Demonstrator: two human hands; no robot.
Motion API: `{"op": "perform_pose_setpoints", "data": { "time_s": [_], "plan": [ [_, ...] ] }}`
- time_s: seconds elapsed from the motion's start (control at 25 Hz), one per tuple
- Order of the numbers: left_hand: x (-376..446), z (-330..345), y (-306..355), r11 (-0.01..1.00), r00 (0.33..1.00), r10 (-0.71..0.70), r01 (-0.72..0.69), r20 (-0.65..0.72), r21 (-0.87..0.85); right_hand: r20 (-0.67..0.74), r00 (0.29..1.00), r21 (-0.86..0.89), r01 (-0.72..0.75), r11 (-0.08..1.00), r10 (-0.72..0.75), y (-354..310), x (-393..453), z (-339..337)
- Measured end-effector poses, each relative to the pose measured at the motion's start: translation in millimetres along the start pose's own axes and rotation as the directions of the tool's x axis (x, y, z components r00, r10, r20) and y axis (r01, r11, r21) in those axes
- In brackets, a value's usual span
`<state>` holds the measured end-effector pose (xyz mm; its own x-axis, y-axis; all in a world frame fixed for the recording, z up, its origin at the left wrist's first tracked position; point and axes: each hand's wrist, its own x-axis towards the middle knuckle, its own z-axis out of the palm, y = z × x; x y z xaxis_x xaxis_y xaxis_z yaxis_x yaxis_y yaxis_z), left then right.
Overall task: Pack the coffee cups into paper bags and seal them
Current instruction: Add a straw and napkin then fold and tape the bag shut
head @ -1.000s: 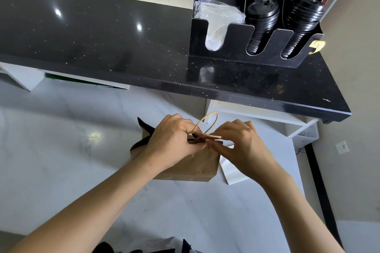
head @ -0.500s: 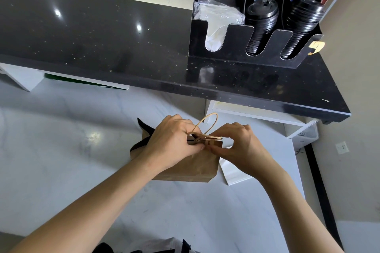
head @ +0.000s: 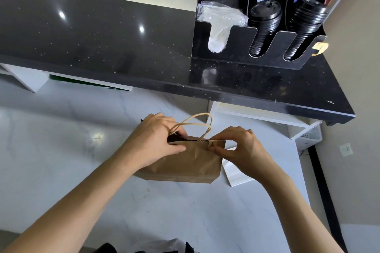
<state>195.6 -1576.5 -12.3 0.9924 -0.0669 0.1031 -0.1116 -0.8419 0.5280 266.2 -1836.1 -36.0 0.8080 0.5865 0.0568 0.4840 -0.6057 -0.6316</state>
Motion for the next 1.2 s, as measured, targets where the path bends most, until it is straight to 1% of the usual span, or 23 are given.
{"op": "perform_pose_setpoints", "data": {
  "time_s": [0.16, 0.24, 0.32, 0.48, 0.6, 0.76, 0.88, 0.96, 1.04, 1.08, 1.12, 1.16, 1.2],
  "plan": [
    [-17, -19, -28, 0.999, 0.999, -0.035, 0.035, 0.032, 0.008, -0.005, 1.0, 0.01, -0.001, 1.0, 0.001, 0, -3, 0],
    [-27, -27, -40, 0.998, 0.997, -0.057, 0.058, 0.046, -0.02, -0.009, 1.0, 0.01, -0.008, 1.0, 0.008, 1, -4, 1],
    [-35, -33, -50, 0.992, 0.995, -0.092, 0.096, 0.048, -0.083, -0.022, 1.0, 0.006, -0.015, 1.0, 0.015, 2, -5, 0],
    [-44, -33, -56, 0.964, 0.985, -0.171, 0.167, -0.002, -0.206, -0.046, 0.999, -0.003, -0.016, 1.0, 0.016, 3, -6, -1],
    [-46, -27, -55, 0.951, 0.982, -0.185, 0.166, -0.049, -0.262, -0.05, 0.999, -0.011, -0.022, 1.0, 0.021, 3, -7, -2],
    [-50, -18, -53, 0.941, 0.976, -0.196, 0.16, -0.097, -0.3, -0.049, 0.998, -0.002, -0.04, 0.999, 0.04, 0, -9, -3],
    [-56, -16, -54, 0.938, 0.969, -0.208, 0.159, -0.134, -0.309, -0.014, 0.998, 0.039, -0.053, 0.998, 0.054, -6, -12, -6],
    [-54, -13, -53, 0.934, 0.965, -0.219, 0.165, -0.143, -0.317, -0.028, 0.997, 0.058, -0.074, 0.996, 0.076, -6, -10, -17],
    [-52, -11, -53, 0.931, 0.961, -0.233, 0.177, -0.149, -0.318, -0.103, 0.988, 0.098, -0.105, 0.99, 0.115, -4, -2, -34],
    [-50, -10, -53, 0.931, 0.958, -0.241, 0.184, -0.153, -0.314, -0.167, 0.976, 0.111, -0.12, 0.987, 0.138, -2, 4, -44],
    [-49, -9, -52, 0.931, 0.955, -0.25, 0.193, -0.157, -0.311, -0.253, 0.953, 0.127, -0.136, 0.983, 0.165, 2, 10, -54],
    [-49, -8, -52, 0.93, 0.953, -0.258, 0.2, -0.159, -0.309, -0.35, 0.916, 0.157, -0.149, 0.976, 0.196, 7, 16, -66],
    [-48, -8, -50, 0.93, 0.953, -0.259, 0.202, -0.158, -0.308, -0.455, 0.86, 0.194, -0.155, 0.969, 0.229, 11, 22, -77]
  ]
}}
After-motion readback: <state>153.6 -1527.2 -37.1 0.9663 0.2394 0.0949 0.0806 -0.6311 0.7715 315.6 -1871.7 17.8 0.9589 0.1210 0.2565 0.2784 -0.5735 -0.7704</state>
